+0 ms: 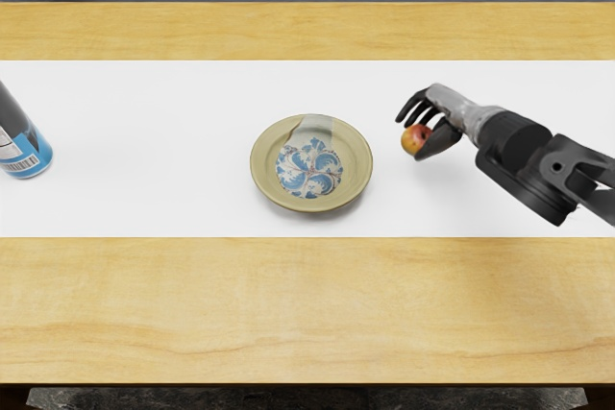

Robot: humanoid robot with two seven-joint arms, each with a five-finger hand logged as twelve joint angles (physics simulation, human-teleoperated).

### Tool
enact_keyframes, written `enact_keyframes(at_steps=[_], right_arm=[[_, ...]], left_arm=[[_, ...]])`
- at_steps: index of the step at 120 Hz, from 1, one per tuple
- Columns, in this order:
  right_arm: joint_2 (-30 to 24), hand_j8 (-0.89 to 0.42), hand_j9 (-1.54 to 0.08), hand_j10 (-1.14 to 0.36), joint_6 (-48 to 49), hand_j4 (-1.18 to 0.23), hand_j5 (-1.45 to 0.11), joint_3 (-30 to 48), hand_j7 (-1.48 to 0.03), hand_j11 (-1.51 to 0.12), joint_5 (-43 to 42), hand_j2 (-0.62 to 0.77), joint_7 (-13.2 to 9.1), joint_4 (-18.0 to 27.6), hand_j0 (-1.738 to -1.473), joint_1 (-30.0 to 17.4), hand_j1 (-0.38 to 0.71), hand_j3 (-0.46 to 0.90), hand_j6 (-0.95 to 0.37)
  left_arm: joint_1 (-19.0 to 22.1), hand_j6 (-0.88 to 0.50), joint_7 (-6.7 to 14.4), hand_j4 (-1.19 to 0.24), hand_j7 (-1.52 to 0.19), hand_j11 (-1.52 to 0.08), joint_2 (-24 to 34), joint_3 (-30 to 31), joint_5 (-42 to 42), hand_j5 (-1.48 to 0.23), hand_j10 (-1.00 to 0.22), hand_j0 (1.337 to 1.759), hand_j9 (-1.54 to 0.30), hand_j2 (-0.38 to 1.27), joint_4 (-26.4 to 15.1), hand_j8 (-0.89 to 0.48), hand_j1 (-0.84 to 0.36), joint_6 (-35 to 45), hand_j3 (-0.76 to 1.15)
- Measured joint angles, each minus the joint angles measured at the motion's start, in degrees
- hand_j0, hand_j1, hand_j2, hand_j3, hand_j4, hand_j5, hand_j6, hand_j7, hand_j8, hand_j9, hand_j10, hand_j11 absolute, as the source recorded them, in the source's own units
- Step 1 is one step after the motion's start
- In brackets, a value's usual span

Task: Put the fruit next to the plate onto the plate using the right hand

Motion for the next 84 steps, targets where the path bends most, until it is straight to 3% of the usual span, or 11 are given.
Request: enact_keyframes(at_steps=[84], right_arm=[[10.62,-0.42,-0.76,-0.58,0.24,-0.58,-0.76,-0.46,-0.76,-0.76,-0.04,0.15,0.01,-5.77,-1.658,4.20,0.26,0.00,-0.51]], left_arm=[[0.00,-0.24,0.00,-0.24,-0.31,-0.31,0.00,0.03,0.00,-0.31,-0.24,1.658,-0.31,0.05,0.00,-0.24,0.06,0.00,0.00]])
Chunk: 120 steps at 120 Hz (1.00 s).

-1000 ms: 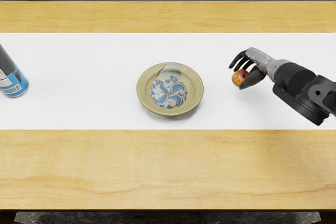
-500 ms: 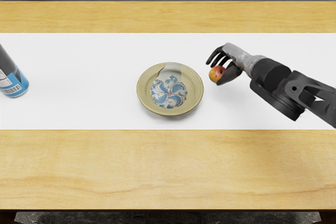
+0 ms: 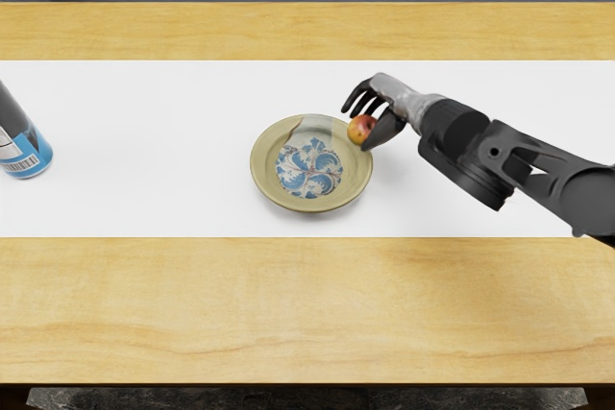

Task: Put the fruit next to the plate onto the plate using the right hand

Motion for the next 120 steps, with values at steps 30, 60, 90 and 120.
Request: enact_keyframes(at_steps=[30,60,90,120], right_arm=[[2.61,-0.42,-0.76,-0.58,-0.02,-0.58,-0.76,-0.10,-0.76,-0.76,-0.03,0.15,0.00,-0.71,-1.658,0.43,0.26,0.00,-0.51],[4.64,-0.42,-0.76,-0.59,-0.10,-0.58,-0.76,-0.29,-0.76,-0.75,-0.06,0.14,-0.01,-0.81,-1.658,0.34,0.26,0.00,-0.51],[7.23,-0.42,-0.76,-0.59,-0.43,-0.58,-0.76,-1.12,-0.76,-0.76,-0.05,0.15,0.00,-0.96,-1.658,-0.43,0.27,0.00,-0.51],[8.72,-0.42,-0.75,-0.58,-0.62,-0.58,-0.76,-1.90,-0.76,-0.75,-0.20,0.15,0.00,-0.98,-1.658,-1.06,0.26,0.00,-0.51]], left_arm=[[0.00,-0.24,0.00,-0.24,-0.31,-0.31,0.00,0.00,0.00,-0.31,-0.24,1.658,-0.31,0.05,0.00,-0.24,0.06,0.00,0.00],[0.00,-0.24,0.00,-0.24,-0.31,-0.31,0.00,-0.01,0.00,-0.31,-0.24,1.658,-0.31,0.05,0.00,-0.24,0.06,0.00,0.00],[0.00,-0.24,0.00,-0.24,-0.31,-0.31,0.00,-0.01,0.00,-0.31,-0.24,1.658,-0.31,0.05,0.00,-0.24,0.06,0.00,0.00],[0.00,-0.24,0.00,-0.24,-0.31,-0.31,0.00,-0.02,0.00,-0.31,-0.24,1.658,-0.31,0.05,0.00,-0.24,0.06,0.00,0.00]])
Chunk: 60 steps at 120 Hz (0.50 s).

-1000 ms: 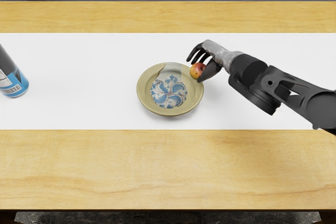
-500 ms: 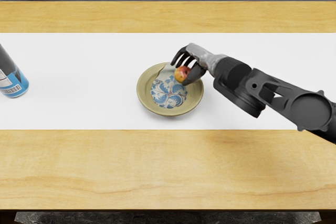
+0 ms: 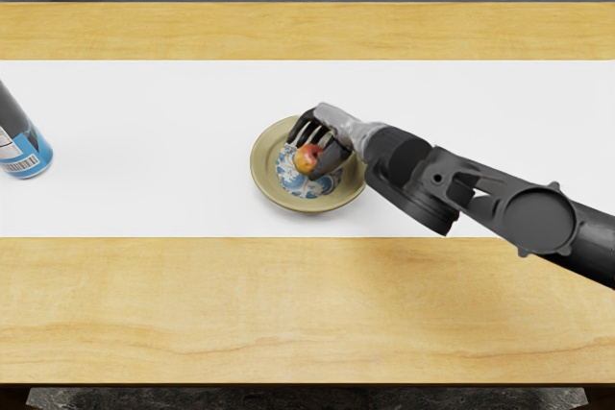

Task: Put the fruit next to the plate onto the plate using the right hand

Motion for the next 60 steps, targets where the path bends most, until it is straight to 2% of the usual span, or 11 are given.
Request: enact_keyframes(at_steps=[10,22,34,50,60], right_arm=[[0.42,-0.42,-0.70,-0.54,-0.08,-0.54,-0.70,-0.05,-0.70,-0.70,-0.04,0.10,0.01,0.00,-1.658,0.02,0.23,0.00,-0.48],[0.85,-0.28,-0.45,-0.35,-1.91,-0.35,-0.46,0.03,-0.45,-0.45,-0.07,0.06,0.02,0.09,-1.658,0.09,0.03,0.00,-0.32],[0.74,-0.19,-0.30,-0.23,-2.76,-0.23,-0.30,0.24,-0.30,-0.30,0.00,0.03,0.02,0.31,-1.658,0.35,-0.10,0.00,-0.21],[-1.06,-0.12,-0.18,-0.14,-3.04,-0.14,-0.18,1.14,-0.18,-0.18,0.54,0.01,0.02,0.79,-1.658,0.97,-0.20,0.00,-0.13],[-3.97,-0.09,-0.14,-0.11,-2.04,-0.11,-0.14,2.91,-0.14,-0.14,4.38,0.01,0.02,2.22,-1.658,1.36,-0.23,0.00,-0.10]], left_arm=[[0.00,-0.24,0.00,-0.24,-0.31,-0.31,0.00,0.00,0.00,-0.31,-0.24,1.658,-0.31,0.05,0.00,-0.24,0.06,0.00,0.00],[0.00,-0.24,0.00,-0.24,-0.31,-0.31,0.00,0.01,0.00,-0.31,-0.24,1.658,-0.31,0.05,0.00,-0.24,0.06,0.00,0.00],[0.00,-0.24,0.00,-0.24,-0.31,-0.31,0.00,0.00,0.00,-0.31,-0.24,1.658,-0.31,0.05,0.00,-0.24,0.06,0.00,0.00],[0.00,-0.24,0.00,-0.24,-0.31,-0.31,0.00,0.01,0.00,-0.31,-0.24,1.658,-0.31,0.05,0.00,-0.24,0.06,0.00,0.00],[0.00,-0.24,0.00,-0.24,-0.31,-0.31,0.00,0.01,0.00,-0.31,-0.24,1.658,-0.31,0.05,0.00,-0.24,0.06,0.00,0.00]])
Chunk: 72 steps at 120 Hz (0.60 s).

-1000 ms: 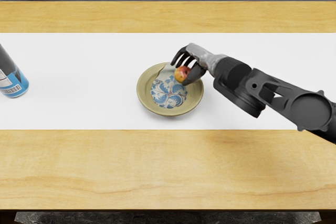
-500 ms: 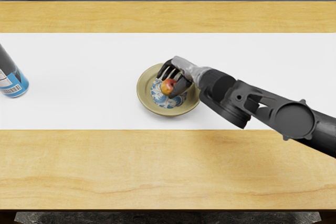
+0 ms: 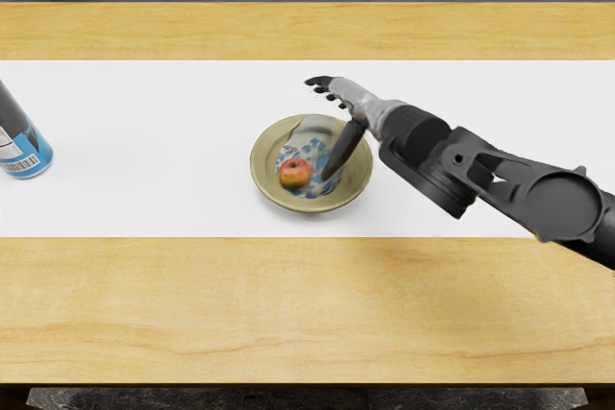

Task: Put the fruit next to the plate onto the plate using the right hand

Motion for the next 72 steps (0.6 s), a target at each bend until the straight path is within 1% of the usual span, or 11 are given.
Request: enact_keyframes(at_steps=[12,32,44,55,72], right_arm=[[-2.95,-0.07,-0.10,-0.08,5.32,-0.08,-0.11,3.50,-0.10,-0.10,6.22,0.00,0.00,1.07,-1.658,0.32,-0.26,0.00,-0.08],[-8.11,-0.05,-0.08,-0.06,19.98,-0.06,-0.08,10.57,-0.08,-0.08,19.57,0.00,0.00,1.46,-1.658,0.43,-0.28,0.00,-0.06],[-13.16,-0.05,-0.07,-0.05,26.91,-0.05,-0.07,12.02,-0.07,-0.07,26.72,0.00,0.00,1.32,-1.658,0.28,-0.29,0.00,-0.05],[-18.31,-0.05,-0.06,-0.05,33.34,-0.05,-0.06,12.64,-0.06,-0.06,32.36,-0.01,0.00,0.14,-1.658,0.04,-0.30,0.00,-0.05],[-23.02,-0.04,-0.05,-0.04,40.44,-0.04,-0.05,12.94,-0.05,-0.05,36.77,-0.01,0.00,-2.06,-1.658,-0.65,-0.30,0.00,-0.04]], left_arm=[[0.00,-0.24,0.00,-0.24,-0.31,-0.31,0.00,0.00,0.00,-0.31,-0.24,1.658,-0.31,0.05,0.00,-0.24,0.06,0.00,0.00],[-0.07,-0.24,0.00,-0.24,-0.31,-0.31,0.00,0.00,0.00,-0.31,-0.24,1.658,-0.31,0.05,-0.18,-0.24,0.06,0.00,0.00],[0.31,-0.24,0.00,-0.24,-0.31,-0.31,0.00,0.05,-0.01,-0.31,-0.24,1.658,-0.31,0.05,-0.21,-0.24,0.06,0.00,0.00],[0.36,-0.24,0.00,-0.24,-0.31,-0.31,0.00,0.11,-0.01,-0.31,-0.24,1.658,-0.31,0.05,-0.13,-0.24,0.06,0.00,0.00],[0.43,-0.24,0.00,-0.24,-0.31,-0.31,0.00,0.15,0.00,-0.31,-0.24,1.658,-0.31,0.05,-0.42,-0.24,0.06,-0.06,0.00]])
